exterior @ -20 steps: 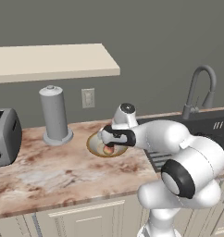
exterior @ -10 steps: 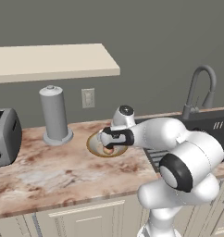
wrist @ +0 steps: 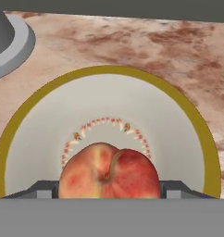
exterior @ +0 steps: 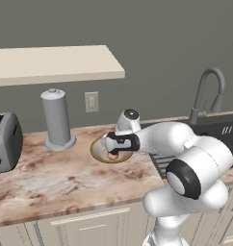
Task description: Pick the peachs from the cabinet and place them in one bowl. Pick the squash from the sink and place it in the other bowl.
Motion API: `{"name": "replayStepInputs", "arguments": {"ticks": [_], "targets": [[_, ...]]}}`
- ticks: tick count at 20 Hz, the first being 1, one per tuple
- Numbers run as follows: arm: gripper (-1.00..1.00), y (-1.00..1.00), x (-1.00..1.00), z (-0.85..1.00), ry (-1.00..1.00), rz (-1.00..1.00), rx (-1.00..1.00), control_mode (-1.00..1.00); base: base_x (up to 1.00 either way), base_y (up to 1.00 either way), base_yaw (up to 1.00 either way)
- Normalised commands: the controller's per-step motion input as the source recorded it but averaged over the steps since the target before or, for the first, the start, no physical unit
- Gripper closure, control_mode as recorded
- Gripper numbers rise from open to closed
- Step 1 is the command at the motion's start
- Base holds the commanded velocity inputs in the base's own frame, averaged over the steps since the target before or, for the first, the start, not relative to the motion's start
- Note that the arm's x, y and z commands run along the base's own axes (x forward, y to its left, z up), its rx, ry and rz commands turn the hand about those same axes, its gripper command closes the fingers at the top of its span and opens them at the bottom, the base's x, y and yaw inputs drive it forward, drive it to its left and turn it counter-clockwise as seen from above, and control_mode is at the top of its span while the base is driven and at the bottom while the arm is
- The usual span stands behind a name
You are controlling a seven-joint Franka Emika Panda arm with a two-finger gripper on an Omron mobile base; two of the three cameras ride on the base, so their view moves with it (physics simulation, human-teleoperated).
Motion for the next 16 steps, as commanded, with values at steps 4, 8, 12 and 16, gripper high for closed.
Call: {"name": "replayStepInputs", "arguments": {"ticks": [4,8,12,16], "targets": [[1.0,0.0,0.0,0.0,0.0,0.0,0.0,-1.0,0.0,0.0,0.0],[1.0,0.0,0.0,0.0,0.0,0.0,0.0,-1.0,0.0,0.0,0.0],[-1.0,0.0,0.0,0.0,0.0,0.0,0.0,-1.0,0.0,0.0,0.0],[-1.0,0.0,0.0,0.0,0.0,0.0,0.0,-1.0,0.0,0.0,0.0]]}}
